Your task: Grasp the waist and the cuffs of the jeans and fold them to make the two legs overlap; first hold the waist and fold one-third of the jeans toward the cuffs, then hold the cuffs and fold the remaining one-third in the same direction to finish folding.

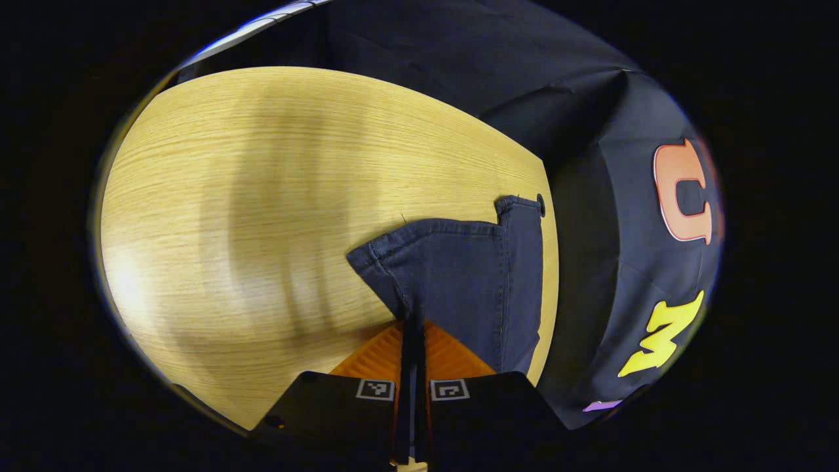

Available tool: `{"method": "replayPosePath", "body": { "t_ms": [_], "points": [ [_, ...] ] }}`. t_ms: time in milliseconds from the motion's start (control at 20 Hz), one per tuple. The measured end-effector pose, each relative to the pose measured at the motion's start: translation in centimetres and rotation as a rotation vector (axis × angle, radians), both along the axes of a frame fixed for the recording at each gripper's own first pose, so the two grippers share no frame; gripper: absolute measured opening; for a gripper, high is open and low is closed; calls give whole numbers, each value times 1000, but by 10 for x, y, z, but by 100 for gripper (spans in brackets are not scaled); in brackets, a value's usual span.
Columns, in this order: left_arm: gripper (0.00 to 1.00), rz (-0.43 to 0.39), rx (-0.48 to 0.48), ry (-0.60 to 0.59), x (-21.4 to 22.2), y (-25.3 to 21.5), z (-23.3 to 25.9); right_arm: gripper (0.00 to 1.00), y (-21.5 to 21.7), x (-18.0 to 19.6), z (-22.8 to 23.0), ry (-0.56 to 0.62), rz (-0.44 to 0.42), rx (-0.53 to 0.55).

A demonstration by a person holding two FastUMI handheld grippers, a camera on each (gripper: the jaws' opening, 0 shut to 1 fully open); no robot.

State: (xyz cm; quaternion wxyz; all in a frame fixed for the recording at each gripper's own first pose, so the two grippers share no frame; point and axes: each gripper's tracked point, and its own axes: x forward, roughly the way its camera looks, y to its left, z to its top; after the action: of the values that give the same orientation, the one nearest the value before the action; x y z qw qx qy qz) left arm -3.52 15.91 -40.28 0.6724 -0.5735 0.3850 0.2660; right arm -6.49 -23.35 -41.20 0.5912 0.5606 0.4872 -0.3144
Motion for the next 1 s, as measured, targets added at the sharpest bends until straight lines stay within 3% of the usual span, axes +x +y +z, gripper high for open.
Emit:
{"method": "replayPosePath", "body": {
  "t_ms": [150,200,250,500,750,900,950,1000],
  "points": [
    [4,21,-3,15,-11,3,14,14,-2,-5,11,-25,-31,28],
    [4,31,-9,15,-14,4,21,7,0,-5,17,-43,-26,41],
    [4,42,-16,11,-17,3,30,1,-3,-6,30,-71,-13,44],
    [4,138,-114,-49,-3,0,79,1,-1,10,95,-212,61,9],
    [4,32,-50,-48,35,11,100,1,6,56,139,-305,149,-23],
    [4,-51,-28,-58,82,12,102,1,9,96,147,-325,194,-31],
    [4,-73,-30,-65,99,12,102,5,9,111,148,-326,207,-33],
    [4,-90,-32,-66,115,12,101,0,9,127,145,-323,230,-40]
  ]
}}
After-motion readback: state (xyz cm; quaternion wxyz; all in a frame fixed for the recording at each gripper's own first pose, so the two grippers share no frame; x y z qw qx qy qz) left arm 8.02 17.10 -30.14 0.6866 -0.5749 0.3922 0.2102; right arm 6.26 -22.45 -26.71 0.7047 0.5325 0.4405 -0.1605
